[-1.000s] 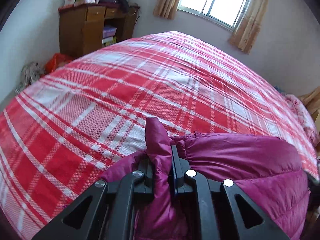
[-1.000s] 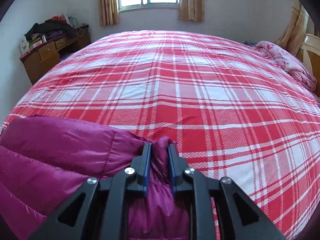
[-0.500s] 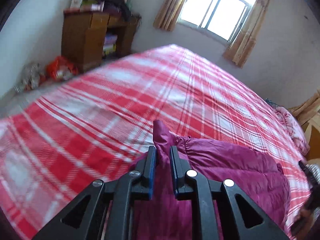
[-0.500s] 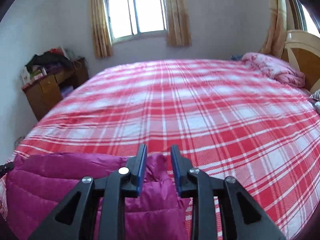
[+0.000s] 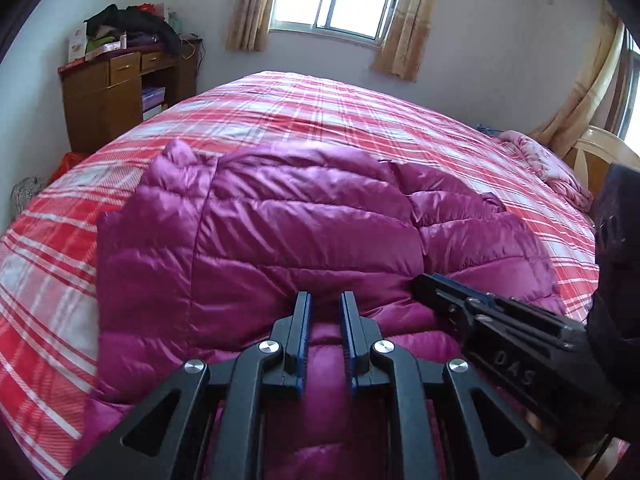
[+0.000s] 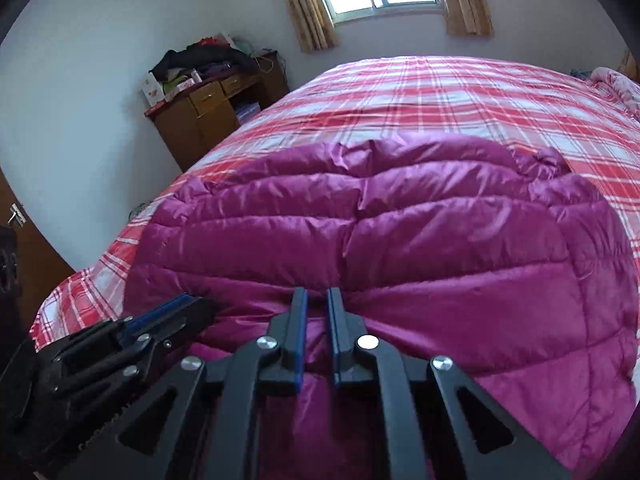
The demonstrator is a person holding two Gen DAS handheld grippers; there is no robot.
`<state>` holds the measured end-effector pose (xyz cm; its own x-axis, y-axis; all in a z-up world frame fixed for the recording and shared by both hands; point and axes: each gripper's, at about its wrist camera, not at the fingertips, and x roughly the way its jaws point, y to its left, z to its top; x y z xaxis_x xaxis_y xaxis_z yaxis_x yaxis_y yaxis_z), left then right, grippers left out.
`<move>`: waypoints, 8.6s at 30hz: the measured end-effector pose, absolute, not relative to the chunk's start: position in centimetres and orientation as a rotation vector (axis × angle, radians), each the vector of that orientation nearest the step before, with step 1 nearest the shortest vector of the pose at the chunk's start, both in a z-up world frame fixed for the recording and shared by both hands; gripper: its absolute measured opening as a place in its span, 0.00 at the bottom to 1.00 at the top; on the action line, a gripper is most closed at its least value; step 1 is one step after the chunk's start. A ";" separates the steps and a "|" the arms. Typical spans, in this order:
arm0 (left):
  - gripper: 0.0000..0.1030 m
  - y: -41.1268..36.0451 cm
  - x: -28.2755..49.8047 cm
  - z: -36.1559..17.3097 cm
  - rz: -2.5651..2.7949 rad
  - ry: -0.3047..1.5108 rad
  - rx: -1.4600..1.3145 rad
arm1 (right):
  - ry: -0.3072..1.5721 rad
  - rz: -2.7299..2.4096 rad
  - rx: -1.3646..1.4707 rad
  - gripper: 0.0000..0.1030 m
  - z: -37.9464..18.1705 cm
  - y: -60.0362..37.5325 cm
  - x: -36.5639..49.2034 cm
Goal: Fold large clothes
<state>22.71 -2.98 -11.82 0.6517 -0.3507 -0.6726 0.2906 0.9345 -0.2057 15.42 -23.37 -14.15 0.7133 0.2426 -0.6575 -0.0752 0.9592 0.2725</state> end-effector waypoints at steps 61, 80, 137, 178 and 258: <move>0.84 7.4 18.4 -14.3 -0.094 0.523 -0.779 | 0.779 0.146 0.528 0.00 -16.4 -28.0 21.4; 0.20 -3.6 19.3 -3.1 -0.471 0.367 -0.253 | 0.845 0.254 0.725 0.13 -14.5 -32.2 20.6; 0.20 -20.6 15.3 -10.5 -1.068 0.528 0.443 | 0.738 0.430 0.525 0.31 -7.6 -40.5 16.7; 0.38 -15.8 25.9 -1.2 -0.808 0.586 0.090 | 0.722 0.109 0.548 0.10 -15.8 -43.9 13.3; 0.44 -7.9 22.9 -7.5 -0.516 0.807 -0.037 | 0.797 0.265 0.686 0.35 -16.6 -34.2 9.4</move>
<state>22.89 -7.88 -7.45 0.5752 -0.4543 -0.6802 0.4265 0.8762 -0.2246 9.44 -34.22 -16.56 0.6806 0.4633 -0.5675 0.0317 0.7552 0.6547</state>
